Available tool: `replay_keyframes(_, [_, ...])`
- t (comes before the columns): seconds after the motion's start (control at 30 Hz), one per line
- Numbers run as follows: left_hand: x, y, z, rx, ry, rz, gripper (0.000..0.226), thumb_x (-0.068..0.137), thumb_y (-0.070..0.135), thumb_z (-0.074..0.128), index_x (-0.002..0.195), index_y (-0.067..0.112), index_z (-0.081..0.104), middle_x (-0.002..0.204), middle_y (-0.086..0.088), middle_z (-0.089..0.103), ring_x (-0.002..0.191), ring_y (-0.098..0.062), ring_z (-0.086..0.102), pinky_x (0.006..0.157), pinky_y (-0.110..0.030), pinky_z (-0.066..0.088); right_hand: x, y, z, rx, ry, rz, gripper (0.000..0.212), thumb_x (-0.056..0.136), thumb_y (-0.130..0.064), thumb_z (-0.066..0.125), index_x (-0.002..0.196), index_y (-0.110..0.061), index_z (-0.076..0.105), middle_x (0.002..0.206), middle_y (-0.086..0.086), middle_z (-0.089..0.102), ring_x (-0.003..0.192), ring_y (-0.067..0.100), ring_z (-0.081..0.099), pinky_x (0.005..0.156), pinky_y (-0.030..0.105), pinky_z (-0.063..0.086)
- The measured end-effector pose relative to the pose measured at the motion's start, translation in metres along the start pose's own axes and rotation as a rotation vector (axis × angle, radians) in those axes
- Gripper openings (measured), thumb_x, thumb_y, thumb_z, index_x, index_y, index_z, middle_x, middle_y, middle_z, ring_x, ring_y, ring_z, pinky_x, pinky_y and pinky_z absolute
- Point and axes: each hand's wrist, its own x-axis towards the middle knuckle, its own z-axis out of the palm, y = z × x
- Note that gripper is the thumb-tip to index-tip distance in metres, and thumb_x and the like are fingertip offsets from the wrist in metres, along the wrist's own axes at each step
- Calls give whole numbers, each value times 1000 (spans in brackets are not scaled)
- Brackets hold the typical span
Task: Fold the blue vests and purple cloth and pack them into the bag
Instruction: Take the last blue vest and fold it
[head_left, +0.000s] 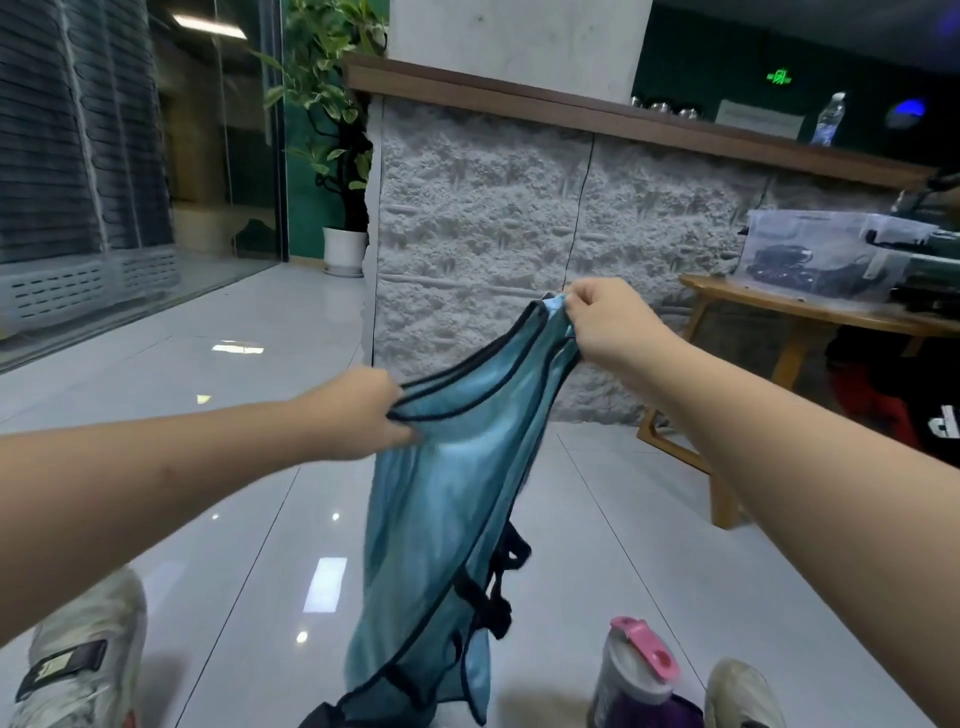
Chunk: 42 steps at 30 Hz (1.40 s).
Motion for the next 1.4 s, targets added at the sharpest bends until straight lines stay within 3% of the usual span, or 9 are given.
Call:
replay_keyframes(0.23, [9, 0, -36, 54, 227, -35, 69, 71, 76, 74, 79, 7, 73, 61, -6, 60, 60, -19, 56, 56, -35, 46, 9, 24, 0, -190, 36, -102, 36, 108, -19, 53, 81, 1, 64, 67, 7, 51, 61, 18, 43, 58, 33, 34])
replay_keyframes(0.43, [-6, -6, -43, 244, 100, -134, 79, 71, 85, 60, 67, 6, 51, 59, -5, 51, 54, -16, 45, 46, -30, 30, 6, 15, -19, -205, -211, -256, 18, 93, -26, 78, 91, -8, 79, 89, 21, 75, 73, 21, 59, 74, 45, 55])
replay_keyframes(0.57, [-5, -9, -37, 266, 48, -129, 81, 60, 89, 50, 67, 8, 50, 60, -3, 50, 53, -15, 44, 47, -30, 32, 6, 19, -15, -407, -290, -255, 18, 94, -19, 77, 81, -7, 75, 72, 5, 68, 65, 22, 57, 67, 37, 50])
replay_keyframes(0.67, [-9, -13, -29, -36, 25, -76, 71, 67, 76, 70, 74, 6, 62, 61, 0, 54, 56, -14, 49, 50, -27, 36, 15, 24, -10, -226, -148, -159, 11, 100, -12, 67, 97, -6, 75, 91, 11, 75, 84, 33, 69, 78, 42, 59])
replay_keyframes(0.87, [-12, -12, -19, -914, -152, -40, 22, 84, -10, 73, 67, 2, 68, 63, -3, 68, 60, -11, 65, 56, -13, 49, 23, 19, 1, 522, -2, 105, 18, 106, -6, 56, 92, -9, 68, 103, 17, 72, 91, 30, 70, 84, 47, 64])
replay_keyframes(0.9, [-13, -9, -18, -962, -142, -44, 8, 78, -9, 77, 78, -4, 71, 75, -11, 74, 71, -17, 72, 64, -19, 56, 24, 19, 4, 569, 25, 121, 16, 105, -7, 57, 94, -9, 68, 105, 17, 73, 91, 28, 70, 87, 49, 64])
replay_keyframes(1.1, [-6, -3, -4, -1497, -131, -57, 69, 63, -4, 82, 130, 4, 67, 126, -17, 72, 105, -29, 74, 81, -35, 63, 32, 20, 11, 831, 224, 213, 8, 102, -10, 65, 109, -11, 68, 111, 14, 73, 98, 27, 75, 87, 47, 64])
replay_keyframes(1.23, [-16, -1, 1, -1654, -437, -96, 80, 31, 14, 104, 108, 10, 82, 113, -13, 77, 92, -25, 77, 72, -33, 63, 37, 13, 10, 872, 251, 193, 6, 101, -14, 68, 104, -19, 69, 114, 9, 70, 101, 24, 70, 86, 43, 64])
replay_keyframes(1.4, [-20, 7, 0, -1684, -465, -177, 67, 32, 17, 97, 97, 10, 84, 104, -13, 78, 84, -27, 77, 71, -37, 64, 45, 13, 21, 992, 203, 226, 6, 101, -12, 68, 102, -17, 69, 118, 13, 71, 94, 23, 68, 81, 39, 63])
